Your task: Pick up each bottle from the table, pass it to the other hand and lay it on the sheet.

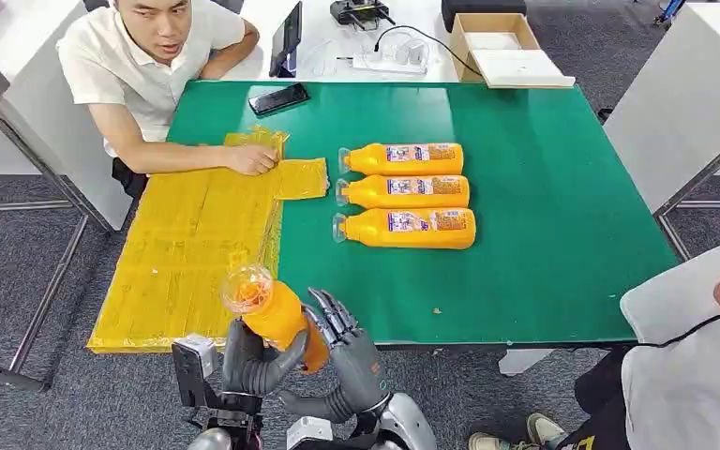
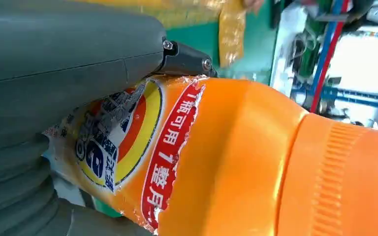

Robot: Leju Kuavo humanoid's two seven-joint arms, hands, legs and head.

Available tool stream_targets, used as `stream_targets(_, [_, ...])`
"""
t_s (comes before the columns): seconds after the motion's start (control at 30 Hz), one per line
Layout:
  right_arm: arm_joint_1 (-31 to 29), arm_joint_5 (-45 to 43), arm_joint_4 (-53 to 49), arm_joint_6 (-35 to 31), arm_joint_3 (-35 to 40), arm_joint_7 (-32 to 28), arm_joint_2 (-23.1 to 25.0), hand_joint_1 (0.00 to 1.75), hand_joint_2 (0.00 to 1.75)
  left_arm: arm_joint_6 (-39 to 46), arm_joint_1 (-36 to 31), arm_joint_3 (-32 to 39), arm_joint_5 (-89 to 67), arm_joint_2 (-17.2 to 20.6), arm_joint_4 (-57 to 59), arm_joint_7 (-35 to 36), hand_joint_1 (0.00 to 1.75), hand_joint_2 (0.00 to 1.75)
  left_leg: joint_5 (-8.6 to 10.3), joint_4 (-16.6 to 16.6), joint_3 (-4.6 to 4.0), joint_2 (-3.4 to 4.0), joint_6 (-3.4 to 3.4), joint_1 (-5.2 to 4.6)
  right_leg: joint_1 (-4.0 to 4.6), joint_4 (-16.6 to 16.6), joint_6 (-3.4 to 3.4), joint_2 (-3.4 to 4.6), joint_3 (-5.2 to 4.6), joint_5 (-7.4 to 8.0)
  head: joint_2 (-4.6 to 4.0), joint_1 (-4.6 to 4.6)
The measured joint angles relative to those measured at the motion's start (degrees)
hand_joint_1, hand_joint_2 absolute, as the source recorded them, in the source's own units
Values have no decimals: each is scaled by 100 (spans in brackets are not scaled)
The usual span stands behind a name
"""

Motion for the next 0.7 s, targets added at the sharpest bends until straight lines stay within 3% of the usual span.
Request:
stream_targets(0.17, [215, -272, -237, -237, -94, -53, -131, 0, 0, 204, 13, 140, -386, 18, -4, 24, 175, 175, 0, 0, -1, 0, 0, -1, -1, -1, 0, 0, 0, 0, 0, 2])
stream_targets(0.3, [482, -448, -703, -330, -484, -142, -286, 0, 0, 840, 72, 442, -1291, 68, -127, -31, 175, 175, 0, 0, -2, -1, 0, -1, -1, 0, 0, 0, 0, 0, 0, 2])
stream_targets(0.53, [974, -590, -1728, -378, -1383, -537, -369, 0, 0, 2097, 72, 1060, -3703, 133, -254, 172, 175, 175, 0, 0, -2, 0, 0, 0, 0, -1, 0, 0, -3, 0, 0, 2])
stream_targets(0.7, [1095, -660, -2157, -380, -1698, -864, -241, 0, 0, 2184, -384, 1545, -5870, 123, 104, 677, 175, 175, 2, 0, 2, 1, -1, 0, 0, 0, -2, 0, -1, 3, -2, 2])
